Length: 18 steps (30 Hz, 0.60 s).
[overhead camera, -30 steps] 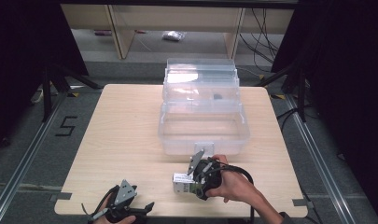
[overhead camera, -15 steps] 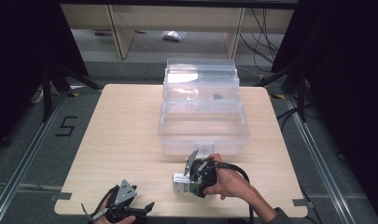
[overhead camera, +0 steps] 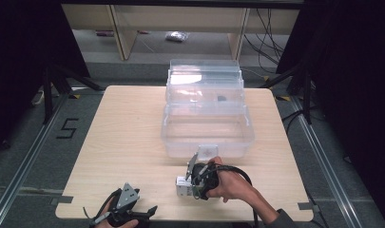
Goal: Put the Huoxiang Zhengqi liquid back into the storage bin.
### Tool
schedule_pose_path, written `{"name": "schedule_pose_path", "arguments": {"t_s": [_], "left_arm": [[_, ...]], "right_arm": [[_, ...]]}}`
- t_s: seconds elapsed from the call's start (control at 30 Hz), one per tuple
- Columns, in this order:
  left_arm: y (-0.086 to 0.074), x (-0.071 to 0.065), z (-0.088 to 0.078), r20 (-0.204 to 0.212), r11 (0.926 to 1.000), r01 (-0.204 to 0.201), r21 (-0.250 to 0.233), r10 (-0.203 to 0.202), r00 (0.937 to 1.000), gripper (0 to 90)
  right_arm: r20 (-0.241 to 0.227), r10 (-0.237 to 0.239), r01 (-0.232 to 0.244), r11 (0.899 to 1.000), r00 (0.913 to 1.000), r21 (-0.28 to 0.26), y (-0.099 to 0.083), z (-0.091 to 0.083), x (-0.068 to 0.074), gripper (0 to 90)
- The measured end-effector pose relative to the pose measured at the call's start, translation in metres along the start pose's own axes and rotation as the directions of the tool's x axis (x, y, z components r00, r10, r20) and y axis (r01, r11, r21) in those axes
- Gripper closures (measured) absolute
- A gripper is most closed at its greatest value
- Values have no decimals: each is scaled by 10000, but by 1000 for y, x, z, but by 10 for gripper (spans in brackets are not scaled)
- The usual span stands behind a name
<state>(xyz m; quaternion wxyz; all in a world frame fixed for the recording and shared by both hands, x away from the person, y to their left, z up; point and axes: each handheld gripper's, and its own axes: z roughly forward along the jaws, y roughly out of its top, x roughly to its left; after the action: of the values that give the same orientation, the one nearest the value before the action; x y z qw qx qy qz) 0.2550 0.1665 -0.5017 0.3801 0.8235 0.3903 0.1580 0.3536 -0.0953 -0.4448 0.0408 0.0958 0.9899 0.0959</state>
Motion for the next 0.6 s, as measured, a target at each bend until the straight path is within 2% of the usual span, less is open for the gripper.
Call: {"name": "schedule_pose_path", "arguments": {"t_s": [0.03,0.13,0.17,0.2,0.23,0.3,0.4,0.43,0.47,0.5,0.53,0.57,0.6], "left_arm": [[0,-1,1,-2,9999,94,-73,-94,10000,150],[0,0,0,8,10000,20,4,-20,10000,150],[0,0,0,1,10000,7,-5,-7,10000,150],[0,0,0,1,10000,7,-5,-7,10000,150],[0,-1,0,120,9999,104,-43,-103,9999,150],[0,-1,1,96,9998,134,-155,-132,9999,150],[0,-1,1,9,9999,96,-73,-96,10000,150],[0,-1,0,115,9999,110,-57,-110,9999,150],[0,-1,0,114,9999,107,-57,-107,9999,150],[0,-1,0,113,9999,112,-62,-111,9999,150],[0,-1,0,113,9999,112,-62,-111,9999,150],[0,-1,0,16,9999,83,-64,-82,10000,150],[0,-1,0,27,10000,81,-48,-81,10000,150]], "right_arm": [[-88,197,-196,9998,9998,23,0,1,1,470],[-172,-71,72,9999,9998,88,1,2,0,494],[-60,-297,297,9995,9995,119,2,2,-1,506],[-60,-297,297,9995,9995,119,2,2,-1,506],[-232,157,-150,9994,9996,315,2,2,3,542],[-265,-268,274,9993,9993,246,2,4,1,592],[-216,-328,334,9990,9992,297,3,3,3,618],[-228,-775,782,9964,9967,315,4,3,1,633],[-179,-604,610,9977,9980,309,3,3,3,635],[-55,-1101,1101,9939,9939,114,3,3,0,638],[-55,-1101,1101,9939,9939,114,3,3,0,638],[-156,-1153,1157,9927,9932,350,3,1,1,641],[-70,-1125,1126,9936,9936,127,2,1,2,642]]}}
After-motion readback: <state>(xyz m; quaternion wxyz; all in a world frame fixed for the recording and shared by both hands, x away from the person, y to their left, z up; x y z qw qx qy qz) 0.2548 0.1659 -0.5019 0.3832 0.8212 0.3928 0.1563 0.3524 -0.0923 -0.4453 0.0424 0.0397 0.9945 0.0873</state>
